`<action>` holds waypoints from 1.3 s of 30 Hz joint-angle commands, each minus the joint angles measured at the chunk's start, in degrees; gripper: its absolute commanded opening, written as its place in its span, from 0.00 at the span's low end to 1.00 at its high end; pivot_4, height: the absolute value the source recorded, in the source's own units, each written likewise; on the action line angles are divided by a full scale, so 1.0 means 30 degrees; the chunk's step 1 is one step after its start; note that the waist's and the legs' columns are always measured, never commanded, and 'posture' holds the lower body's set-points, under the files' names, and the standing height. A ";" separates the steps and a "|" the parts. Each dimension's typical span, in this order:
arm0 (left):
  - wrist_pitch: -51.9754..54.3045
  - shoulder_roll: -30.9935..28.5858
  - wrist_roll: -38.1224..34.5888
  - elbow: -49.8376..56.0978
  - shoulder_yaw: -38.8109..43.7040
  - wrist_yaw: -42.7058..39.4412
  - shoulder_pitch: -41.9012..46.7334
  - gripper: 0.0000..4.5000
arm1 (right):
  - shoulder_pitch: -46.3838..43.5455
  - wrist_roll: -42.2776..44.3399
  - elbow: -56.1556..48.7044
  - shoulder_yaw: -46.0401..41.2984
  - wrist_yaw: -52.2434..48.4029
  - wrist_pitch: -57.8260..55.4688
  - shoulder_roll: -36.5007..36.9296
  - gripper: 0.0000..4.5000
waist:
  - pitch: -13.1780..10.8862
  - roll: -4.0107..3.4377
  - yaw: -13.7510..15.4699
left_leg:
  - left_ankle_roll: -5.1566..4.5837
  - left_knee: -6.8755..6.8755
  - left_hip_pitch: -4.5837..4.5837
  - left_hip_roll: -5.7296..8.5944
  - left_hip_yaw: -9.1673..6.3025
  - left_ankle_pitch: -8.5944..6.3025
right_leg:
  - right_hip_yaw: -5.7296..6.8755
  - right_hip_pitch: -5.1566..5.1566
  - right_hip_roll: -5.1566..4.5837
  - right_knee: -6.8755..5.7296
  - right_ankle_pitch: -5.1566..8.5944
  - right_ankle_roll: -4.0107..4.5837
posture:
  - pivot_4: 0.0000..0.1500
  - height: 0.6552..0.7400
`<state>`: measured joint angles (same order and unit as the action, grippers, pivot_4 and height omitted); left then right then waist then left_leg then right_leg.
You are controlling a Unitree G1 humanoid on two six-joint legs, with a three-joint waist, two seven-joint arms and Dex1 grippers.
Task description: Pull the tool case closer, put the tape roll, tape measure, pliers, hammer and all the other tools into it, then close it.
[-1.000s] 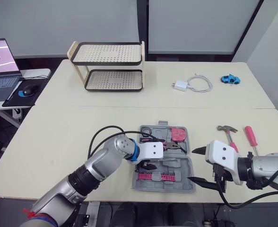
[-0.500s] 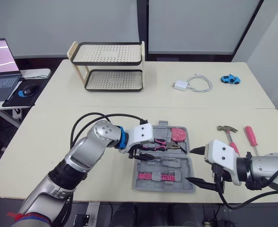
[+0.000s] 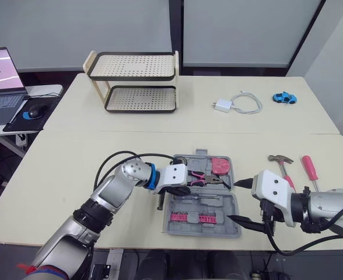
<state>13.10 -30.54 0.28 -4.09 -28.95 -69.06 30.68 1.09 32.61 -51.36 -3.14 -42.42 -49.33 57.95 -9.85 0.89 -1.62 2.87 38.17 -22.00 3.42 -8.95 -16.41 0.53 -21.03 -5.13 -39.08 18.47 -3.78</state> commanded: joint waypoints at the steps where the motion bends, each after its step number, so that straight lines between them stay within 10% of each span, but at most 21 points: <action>1: -0.0616 0.0285 0.0540 -0.0183 -0.0277 0.0313 -0.0147 0.01 | -0.0143 -0.0072 -0.0312 -0.0122 0.0037 0.0146 0.0075 1.00 | 0.0000 0.0001 -0.0004 | 0.0000 0.0000 0.0000 0.0002 0.0001 0.0000 | -0.0003 0.0000 0.0000 0.0000 0.0000 0.0000 | 1.00 0.90; 23: -0.0477 0.1234 0.2096 -0.1627 -0.0543 0.1422 -0.0653 0.01 | 0.0063 -0.0055 -0.0424 -0.0256 -0.0070 0.0198 0.0213 1.00 | 0.0014 0.0002 -0.0011 | -0.0002 -0.0001 0.0054 0.0003 -0.0012 -0.0002 | 0.0009 0.0061 0.0003 0.0004 0.0000 -0.0001 | 1.00 0.90; 39: 0.5099 -0.3714 -0.4084 0.5810 0.8361 0.1281 -0.4337 0.01 | 0.2416 -0.1699 0.1491 -0.4830 -0.0332 0.3529 -0.0824 1.00 | 0.0011 -0.0003 -0.0051 | -0.0002 -0.0027 0.0063 -0.0033 -0.0069 -0.0001 | -0.0012 0.0052 -0.0003 0.0020 0.0000 -0.0002 | 1.00 0.90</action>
<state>27.93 -39.94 -9.93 11.11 -8.77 -66.44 19.79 6.80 29.28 -47.13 -12.67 -42.83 -41.72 55.81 -9.82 0.89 -1.78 2.86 38.08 -21.81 3.31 -9.15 -16.41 0.50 -20.88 -5.14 -39.02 18.47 -3.78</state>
